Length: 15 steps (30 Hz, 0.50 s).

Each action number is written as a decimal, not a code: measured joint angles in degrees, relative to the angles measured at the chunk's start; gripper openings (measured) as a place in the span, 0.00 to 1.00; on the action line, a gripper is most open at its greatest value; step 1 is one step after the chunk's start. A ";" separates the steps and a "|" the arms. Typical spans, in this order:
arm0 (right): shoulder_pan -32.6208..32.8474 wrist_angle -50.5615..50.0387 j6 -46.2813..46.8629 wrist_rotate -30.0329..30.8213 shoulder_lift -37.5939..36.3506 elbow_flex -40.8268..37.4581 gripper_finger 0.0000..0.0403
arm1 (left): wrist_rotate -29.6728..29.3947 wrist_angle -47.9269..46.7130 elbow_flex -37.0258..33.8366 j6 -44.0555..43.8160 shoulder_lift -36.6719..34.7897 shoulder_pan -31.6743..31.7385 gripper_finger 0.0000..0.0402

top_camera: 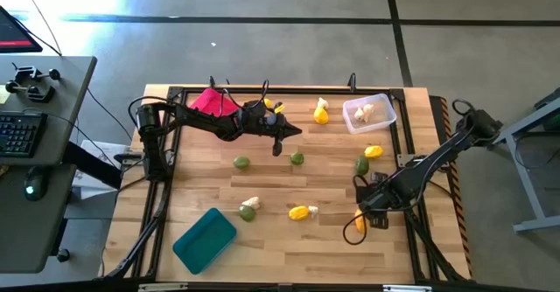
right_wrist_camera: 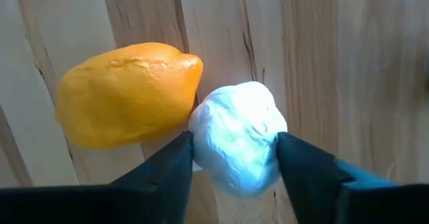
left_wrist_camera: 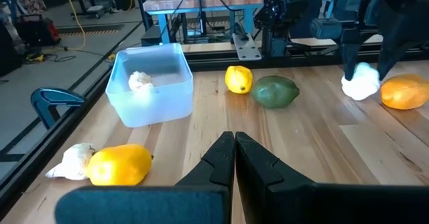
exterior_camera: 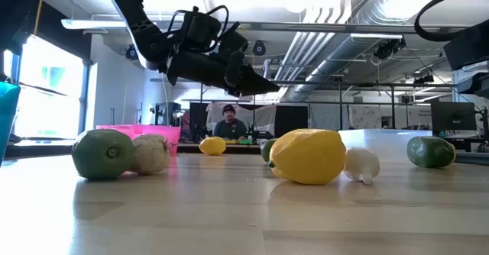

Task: Sort produce into baskets
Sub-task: Put the white garlic in the transparent bin

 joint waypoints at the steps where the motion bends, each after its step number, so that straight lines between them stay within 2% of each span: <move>1: -0.11 0.04 -0.02 -0.02 0.15 0.06 0.43 | 0.00 -0.12 0.00 0.00 0.00 0.00 0.00; 4: -0.83 -0.07 0.16 -0.22 -0.14 0.05 0.32 | 0.00 -0.38 0.00 0.00 0.00 0.02 0.00; 7: -2.37 -1.66 0.91 -0.21 -1.48 -0.18 0.26 | 0.00 -0.48 0.01 -0.04 0.00 0.04 0.00; 11: -6.76 -3.17 3.43 0.48 -5.40 -0.18 0.25 | -0.17 -0.47 0.01 -0.04 0.00 0.11 0.00; 15: -12.28 -3.17 3.37 4.06 -10.96 -0.18 0.26 | -0.35 -0.46 0.02 -0.03 0.00 0.13 0.00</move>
